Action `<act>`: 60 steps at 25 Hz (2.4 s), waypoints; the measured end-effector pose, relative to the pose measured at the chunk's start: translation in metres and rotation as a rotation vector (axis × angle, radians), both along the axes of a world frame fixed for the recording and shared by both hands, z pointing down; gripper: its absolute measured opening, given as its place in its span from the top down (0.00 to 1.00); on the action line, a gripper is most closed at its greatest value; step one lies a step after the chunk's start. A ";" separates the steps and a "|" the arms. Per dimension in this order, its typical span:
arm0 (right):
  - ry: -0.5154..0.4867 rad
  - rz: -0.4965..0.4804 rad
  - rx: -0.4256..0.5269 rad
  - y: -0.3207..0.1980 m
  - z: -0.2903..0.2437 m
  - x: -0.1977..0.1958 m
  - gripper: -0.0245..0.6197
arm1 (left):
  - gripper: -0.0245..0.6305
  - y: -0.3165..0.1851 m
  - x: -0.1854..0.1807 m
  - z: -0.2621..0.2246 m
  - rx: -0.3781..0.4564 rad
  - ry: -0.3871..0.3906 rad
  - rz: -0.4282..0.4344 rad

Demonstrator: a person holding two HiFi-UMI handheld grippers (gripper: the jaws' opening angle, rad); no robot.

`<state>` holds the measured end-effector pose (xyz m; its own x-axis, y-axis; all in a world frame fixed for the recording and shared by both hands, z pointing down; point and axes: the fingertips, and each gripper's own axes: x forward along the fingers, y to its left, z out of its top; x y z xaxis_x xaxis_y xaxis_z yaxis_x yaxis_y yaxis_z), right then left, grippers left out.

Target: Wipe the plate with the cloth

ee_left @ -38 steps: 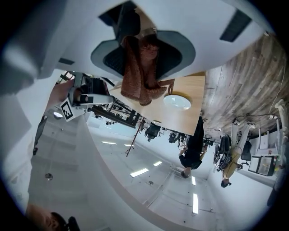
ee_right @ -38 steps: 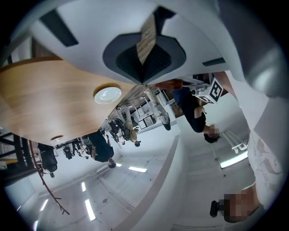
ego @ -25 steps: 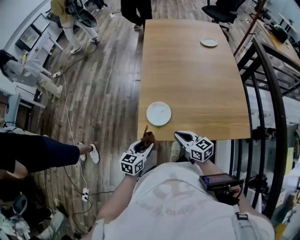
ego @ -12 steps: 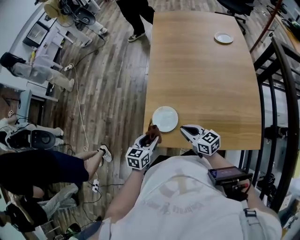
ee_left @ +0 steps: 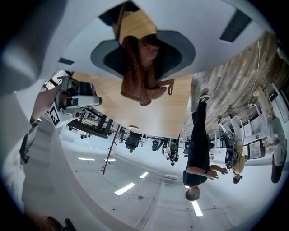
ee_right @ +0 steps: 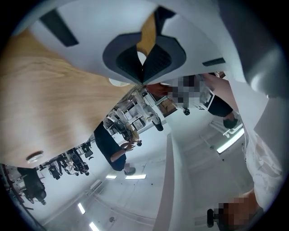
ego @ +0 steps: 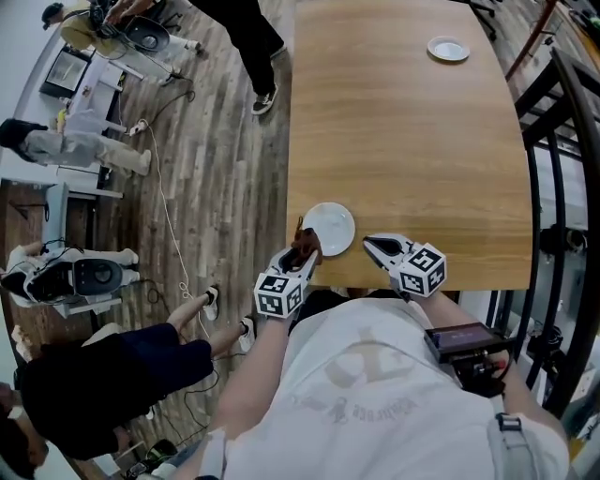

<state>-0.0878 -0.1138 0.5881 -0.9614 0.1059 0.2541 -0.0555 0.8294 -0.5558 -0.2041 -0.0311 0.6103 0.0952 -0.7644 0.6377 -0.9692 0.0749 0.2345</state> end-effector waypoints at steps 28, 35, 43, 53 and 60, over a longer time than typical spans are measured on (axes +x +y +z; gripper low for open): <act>0.062 0.276 -0.029 -0.003 0.006 0.036 0.94 | 0.70 -0.026 -0.011 0.052 -0.122 -0.152 0.233; 0.068 0.270 -0.020 0.006 0.013 0.049 0.94 | 0.70 -0.008 0.046 0.057 -0.089 -0.171 0.346; 0.099 0.330 -0.029 -0.010 0.013 0.058 0.94 | 0.70 -0.045 0.023 0.059 -0.083 -0.157 0.334; 0.125 0.421 -0.037 -0.018 0.020 0.079 0.94 | 0.70 -0.097 -0.029 0.066 -0.084 -0.222 0.317; 0.135 0.479 -0.031 -0.022 0.020 0.095 0.94 | 0.70 -0.123 -0.037 0.069 -0.084 -0.261 0.364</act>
